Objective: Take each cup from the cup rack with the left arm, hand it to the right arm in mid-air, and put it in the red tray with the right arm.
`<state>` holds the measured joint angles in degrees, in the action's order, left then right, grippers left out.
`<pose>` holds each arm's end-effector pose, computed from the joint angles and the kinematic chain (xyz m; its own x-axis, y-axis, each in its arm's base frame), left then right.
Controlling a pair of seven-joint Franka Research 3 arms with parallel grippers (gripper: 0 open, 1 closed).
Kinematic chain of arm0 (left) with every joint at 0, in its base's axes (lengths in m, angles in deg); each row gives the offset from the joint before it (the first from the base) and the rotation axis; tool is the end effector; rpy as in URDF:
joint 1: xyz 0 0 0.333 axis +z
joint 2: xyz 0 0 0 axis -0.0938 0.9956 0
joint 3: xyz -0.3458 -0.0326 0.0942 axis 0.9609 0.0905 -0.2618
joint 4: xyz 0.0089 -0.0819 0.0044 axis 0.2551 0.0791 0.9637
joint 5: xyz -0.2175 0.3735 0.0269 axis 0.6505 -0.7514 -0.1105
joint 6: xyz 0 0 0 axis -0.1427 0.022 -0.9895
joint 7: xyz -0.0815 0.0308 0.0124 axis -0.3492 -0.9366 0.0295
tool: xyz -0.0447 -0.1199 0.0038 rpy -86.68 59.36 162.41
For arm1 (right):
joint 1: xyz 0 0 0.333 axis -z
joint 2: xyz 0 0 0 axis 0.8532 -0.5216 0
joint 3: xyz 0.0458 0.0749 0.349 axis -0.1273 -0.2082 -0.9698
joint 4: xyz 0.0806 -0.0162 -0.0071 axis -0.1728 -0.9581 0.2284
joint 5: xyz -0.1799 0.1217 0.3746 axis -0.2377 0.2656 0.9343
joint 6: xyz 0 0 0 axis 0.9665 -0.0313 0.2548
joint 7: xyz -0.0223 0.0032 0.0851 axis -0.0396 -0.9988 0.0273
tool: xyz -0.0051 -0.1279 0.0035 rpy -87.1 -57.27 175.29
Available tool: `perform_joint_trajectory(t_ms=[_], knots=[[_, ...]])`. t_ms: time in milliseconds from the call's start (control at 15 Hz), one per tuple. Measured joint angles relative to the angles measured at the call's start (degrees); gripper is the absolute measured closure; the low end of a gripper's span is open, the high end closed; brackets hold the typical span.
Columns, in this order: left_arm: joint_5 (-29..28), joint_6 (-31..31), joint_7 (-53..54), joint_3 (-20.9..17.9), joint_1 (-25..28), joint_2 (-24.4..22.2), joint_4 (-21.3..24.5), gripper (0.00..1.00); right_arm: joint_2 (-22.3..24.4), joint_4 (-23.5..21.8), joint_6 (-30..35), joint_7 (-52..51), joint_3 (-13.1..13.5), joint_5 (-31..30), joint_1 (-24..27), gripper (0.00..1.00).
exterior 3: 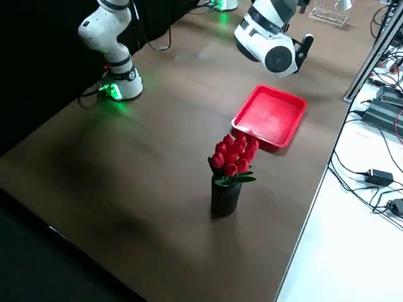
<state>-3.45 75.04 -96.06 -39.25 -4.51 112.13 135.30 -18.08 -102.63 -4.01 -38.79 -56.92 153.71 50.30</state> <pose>0.6592 -0.4680 0.4737 0.9955 0.0042 0.0943 -0.0582 -0.7589 0.6485 0.7285 0.1118 0.4180 0.9662 0.2196 -0.1353 -0.0374 -0.3998 -0.9158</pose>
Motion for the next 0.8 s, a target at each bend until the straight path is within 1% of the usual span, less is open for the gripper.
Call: perform_joint_trajectory(t_ms=[133,267,400,467,533,600,800], knots=[[-4.43,-7.16,0.45,0.06,2.56,-0.45,0.06,0.0,-0.01,0.03,-3.35,-8.75,0.01,-4.17,0.85,0.89],[-7.77,-14.32,3.16,0.11,5.56,-0.63,0.08,0.0,-0.47,-0.02,-10.26,-16.16,-0.1,-8.91,0.87,0.89],[-9.32,-20.85,8.42,0.08,9.39,-0.88,0.09,0.0,-2.27,-0.1,-17.74,-23.28,-0.3,-10.35,0.68,0.89],[-10.48,-23.97,11.64,0.04,11.55,-1.04,0.11,0.0,-3.43,-0.13,-20.28,-25.84,-0.33,-10.73,0.6,0.89],[-12.21,-26.37,14.71,0.03,13.76,-1.2,0.09,0.0,-4.47,-0.13,-21.71,-28.02,-0.33,-10.89,0.6,0.89],[-16.83,-30.18,20.63,0.06,17.69,-1.48,-0.12,0.0,-5.87,-0.13,-22.55,-30.58,-0.23,-11.37,0.7,0.89],[-26.51,-33.67,30.0,0.02,21.64,-1.94,-0.7,0.0,-6.92,-0.14,-22.74,-33.24,-0.12,-14.85,1.22,0.89]])
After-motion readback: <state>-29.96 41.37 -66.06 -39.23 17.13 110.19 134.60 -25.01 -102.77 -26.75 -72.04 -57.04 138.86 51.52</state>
